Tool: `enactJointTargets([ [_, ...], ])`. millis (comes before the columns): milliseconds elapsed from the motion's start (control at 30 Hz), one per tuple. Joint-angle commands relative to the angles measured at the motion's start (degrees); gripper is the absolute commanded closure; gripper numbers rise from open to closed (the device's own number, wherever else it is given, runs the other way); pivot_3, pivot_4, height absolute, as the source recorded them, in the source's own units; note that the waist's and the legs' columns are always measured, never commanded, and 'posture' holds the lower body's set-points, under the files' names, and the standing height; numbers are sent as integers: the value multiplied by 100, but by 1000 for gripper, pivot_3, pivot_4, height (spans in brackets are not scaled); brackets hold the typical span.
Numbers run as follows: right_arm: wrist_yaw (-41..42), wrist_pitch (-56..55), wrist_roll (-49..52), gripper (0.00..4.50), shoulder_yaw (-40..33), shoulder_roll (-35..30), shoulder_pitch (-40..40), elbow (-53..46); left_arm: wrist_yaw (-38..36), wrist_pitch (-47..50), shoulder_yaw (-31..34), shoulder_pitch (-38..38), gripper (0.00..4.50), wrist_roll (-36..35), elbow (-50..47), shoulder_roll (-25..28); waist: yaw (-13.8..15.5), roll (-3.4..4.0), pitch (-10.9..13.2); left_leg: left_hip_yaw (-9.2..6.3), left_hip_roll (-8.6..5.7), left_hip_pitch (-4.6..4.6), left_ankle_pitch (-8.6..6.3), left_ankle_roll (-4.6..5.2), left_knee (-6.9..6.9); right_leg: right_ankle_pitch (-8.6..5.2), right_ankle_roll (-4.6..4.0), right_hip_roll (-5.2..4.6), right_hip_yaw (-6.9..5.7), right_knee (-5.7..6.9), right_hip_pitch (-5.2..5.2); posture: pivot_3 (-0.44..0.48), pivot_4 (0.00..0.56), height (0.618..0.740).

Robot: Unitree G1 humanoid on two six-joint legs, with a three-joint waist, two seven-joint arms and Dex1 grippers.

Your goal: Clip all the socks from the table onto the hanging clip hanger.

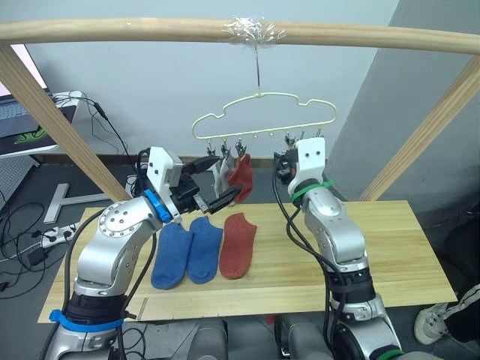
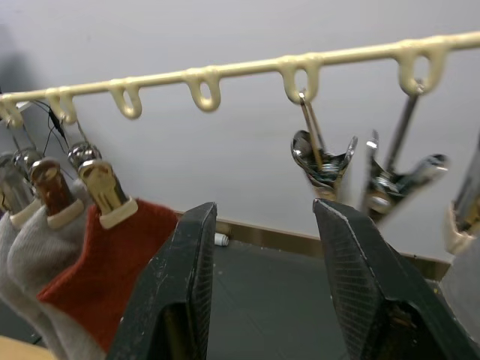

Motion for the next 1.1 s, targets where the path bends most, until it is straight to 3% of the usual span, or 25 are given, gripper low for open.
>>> enactJointTargets([
  [33,-74,-300,155,2374,-170,92,-346,221,18,-70,62,-92,0,-24,-148,-15,4,0,1,0,0,0,0,0,0,0,0,0,-1,0,0,163,169,740],
  [267,-161,-365,253,2374,-297,162,-424,384,71,-10,114,-35,0,-51,-257,19,12,2,2,-1,0,-1,0,0,0,0,0,-1,-1,1,0,179,176,740],
  [700,-240,45,216,2374,67,161,285,-414,151,-19,59,-72,0,-34,-190,-27,12,8,13,-1,0,1,0,0,0,-2,0,0,0,1,0,168,184,740],
  [1100,-442,-213,367,2374,-513,170,-630,663,124,-57,28,-90,0,-25,-163,-53,7,11,18,-1,0,0,0,0,0,-2,-1,0,0,0,0,163,184,740],
])
